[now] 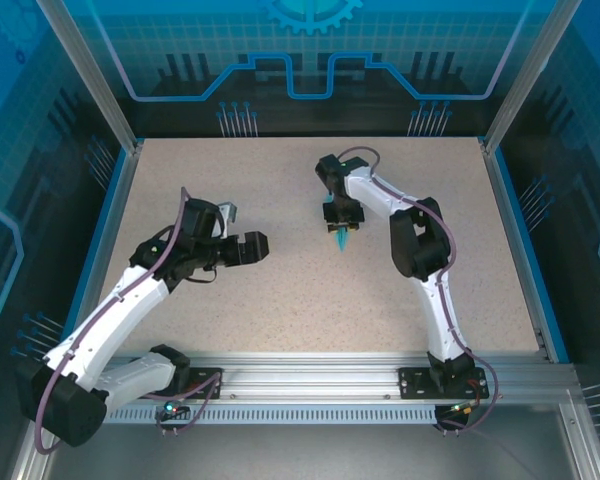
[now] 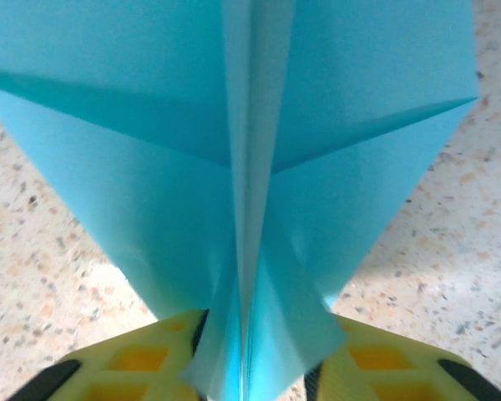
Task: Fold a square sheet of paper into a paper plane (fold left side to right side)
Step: Place the paper plane at the top-center of the table, then reset both arms
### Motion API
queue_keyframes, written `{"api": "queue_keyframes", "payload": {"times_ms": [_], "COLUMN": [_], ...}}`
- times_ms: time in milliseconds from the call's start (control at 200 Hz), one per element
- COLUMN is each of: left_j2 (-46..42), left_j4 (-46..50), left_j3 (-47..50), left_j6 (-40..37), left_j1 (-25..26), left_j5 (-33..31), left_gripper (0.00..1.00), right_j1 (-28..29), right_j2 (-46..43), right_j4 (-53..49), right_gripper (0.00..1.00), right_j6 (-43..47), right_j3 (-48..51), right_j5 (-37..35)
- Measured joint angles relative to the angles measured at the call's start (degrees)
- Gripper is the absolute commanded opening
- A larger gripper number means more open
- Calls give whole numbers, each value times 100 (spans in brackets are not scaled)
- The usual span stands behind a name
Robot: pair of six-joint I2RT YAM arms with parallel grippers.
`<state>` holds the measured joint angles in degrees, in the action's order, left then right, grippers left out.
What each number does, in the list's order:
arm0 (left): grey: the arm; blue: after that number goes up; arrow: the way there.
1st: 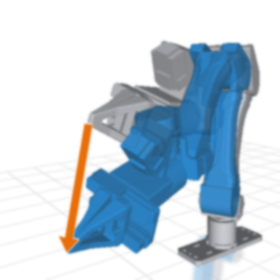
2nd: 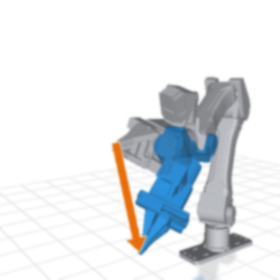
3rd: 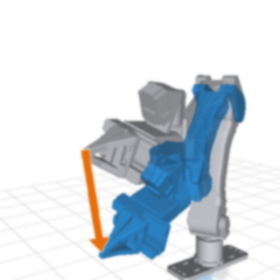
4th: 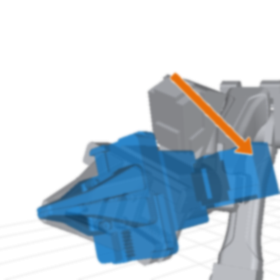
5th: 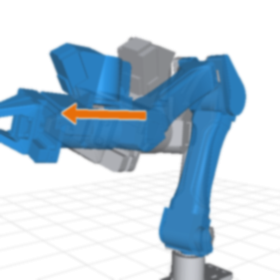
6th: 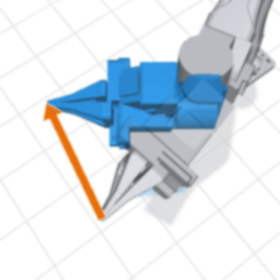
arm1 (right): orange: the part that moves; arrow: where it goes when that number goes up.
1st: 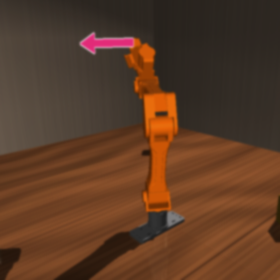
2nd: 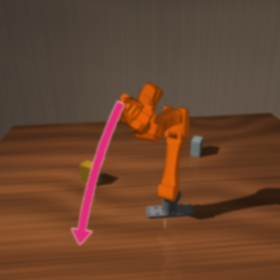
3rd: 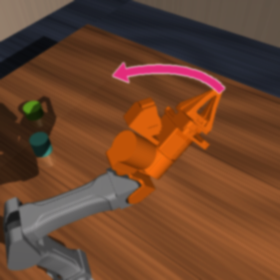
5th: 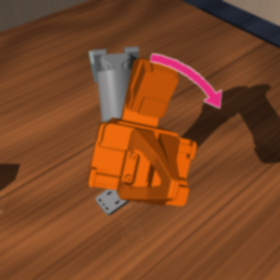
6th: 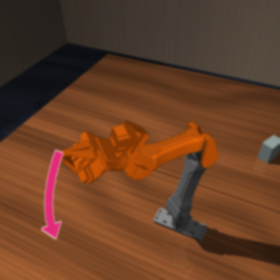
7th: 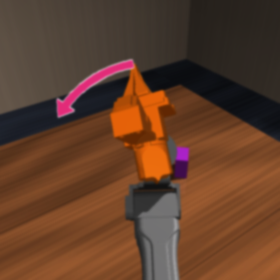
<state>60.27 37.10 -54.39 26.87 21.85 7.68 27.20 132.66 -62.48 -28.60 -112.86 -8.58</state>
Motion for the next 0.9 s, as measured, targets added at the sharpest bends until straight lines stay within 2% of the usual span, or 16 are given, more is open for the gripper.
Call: {"api": "queue_keyframes", "payload": {"times_ms": [250,415,520,645,780,900], "left_j2": [-160,-470,-693,-1086,-1502,-1537], "left_j4": [35,52,13,-518,-1480,-2234], "left_j3": [-85,-85,-70,396,1366,2065], "left_j6": [52,170,170,74,-343,-848], "left_j1": [-168,-356,-459,-490,-505,-538], "left_j5": [98,-79,-605,-1615,-2603,-3252], "left_gripper": [99,99,99,99,99,99], "right_j1": [52,127,129,125,-22,-428], "right_j2": [-1104,-2441,-3508,-4861,-6019,-6603], "right_j4": [-13,162,442,988,1672,2345], "right_gripper": [51,59,66,78,99,100], "right_j6": [-7,13,66,188,337,409], "right_j3": [645,1663,2441,3467,4612,5560], "right_j5": [-153,-339,-426,-623,-817,-922]}}
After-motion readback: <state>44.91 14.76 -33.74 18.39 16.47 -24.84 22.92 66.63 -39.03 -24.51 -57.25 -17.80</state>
